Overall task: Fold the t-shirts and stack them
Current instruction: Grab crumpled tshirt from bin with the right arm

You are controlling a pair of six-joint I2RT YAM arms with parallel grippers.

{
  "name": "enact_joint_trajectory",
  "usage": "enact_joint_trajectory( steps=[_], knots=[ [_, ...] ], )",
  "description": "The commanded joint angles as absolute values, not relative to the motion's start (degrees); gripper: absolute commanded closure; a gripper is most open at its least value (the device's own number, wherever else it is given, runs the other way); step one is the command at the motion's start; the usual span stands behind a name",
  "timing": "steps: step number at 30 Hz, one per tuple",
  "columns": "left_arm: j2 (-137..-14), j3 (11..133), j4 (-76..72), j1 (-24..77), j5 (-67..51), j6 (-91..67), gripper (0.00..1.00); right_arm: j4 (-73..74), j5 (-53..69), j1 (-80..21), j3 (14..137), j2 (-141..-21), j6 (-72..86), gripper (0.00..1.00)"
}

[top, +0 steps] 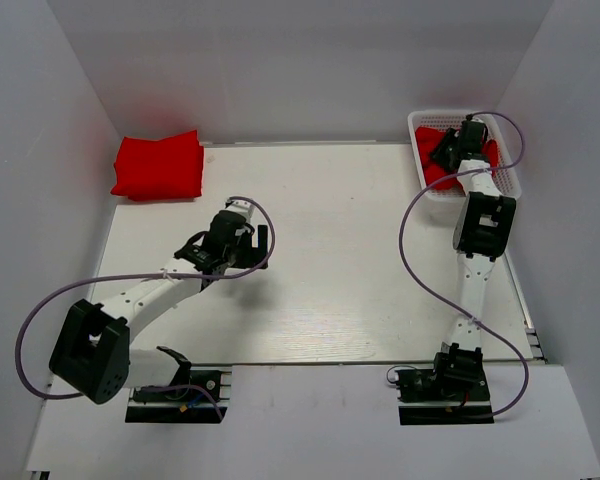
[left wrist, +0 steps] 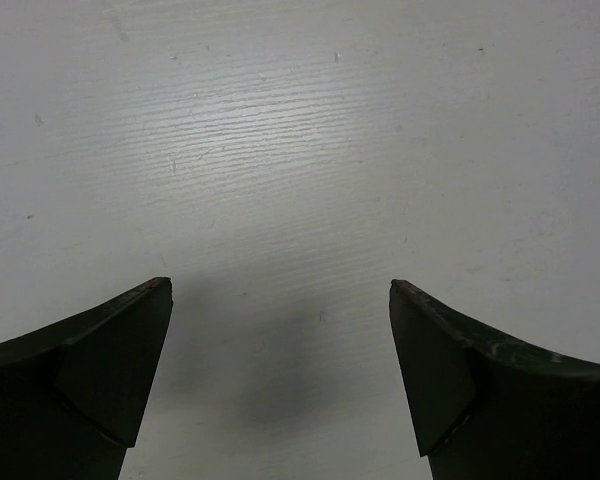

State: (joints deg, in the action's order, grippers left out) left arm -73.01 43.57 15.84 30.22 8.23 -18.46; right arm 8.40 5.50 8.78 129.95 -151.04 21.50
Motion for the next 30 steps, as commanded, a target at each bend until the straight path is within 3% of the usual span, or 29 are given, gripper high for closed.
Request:
enact_joint_trajectory(
  steps=[1, 2, 5, 8, 23, 28, 30],
  knots=[
    [-74.17, 45.79, 15.56, 30.06, 7.82, -18.11, 0.00, 5.71, 9.40, 8.00, 130.61, -154.51, 24.52, 0.61],
    [-74.18, 46.31, 15.56, 30.06, 7.82, -18.11, 0.00, 5.71, 9.58, 8.09, 129.91, -153.90, 24.70, 0.71],
    [-74.18, 46.84, 15.56, 30.06, 7.82, -17.58, 0.00, 2.56, 10.63, 8.35, 125.02, -149.97, 24.87, 0.78],
    [-74.18, 46.85, 16.17, 30.06, 7.29, -17.58, 0.00, -1.92, 10.73, 8.61, 119.82, -143.55, 24.52, 1.00],
    [-65.92, 44.91, 18.19, 30.06, 6.15, -22.15, 0.00, 4.48, 9.05, 8.53, 118.13, -113.48, 10.29, 1.00],
    [-62.06, 43.77, 20.65, 30.06, 6.67, -24.17, 0.00, 8.34, 15.89, 8.26, 119.00, -104.87, 9.06, 1.00],
    [-59.60, 43.25, 22.58, 30.06, 7.20, -25.74, 0.00, 11.41, 24.73, 8.00, 120.84, -102.58, 8.70, 1.00]
  ],
)
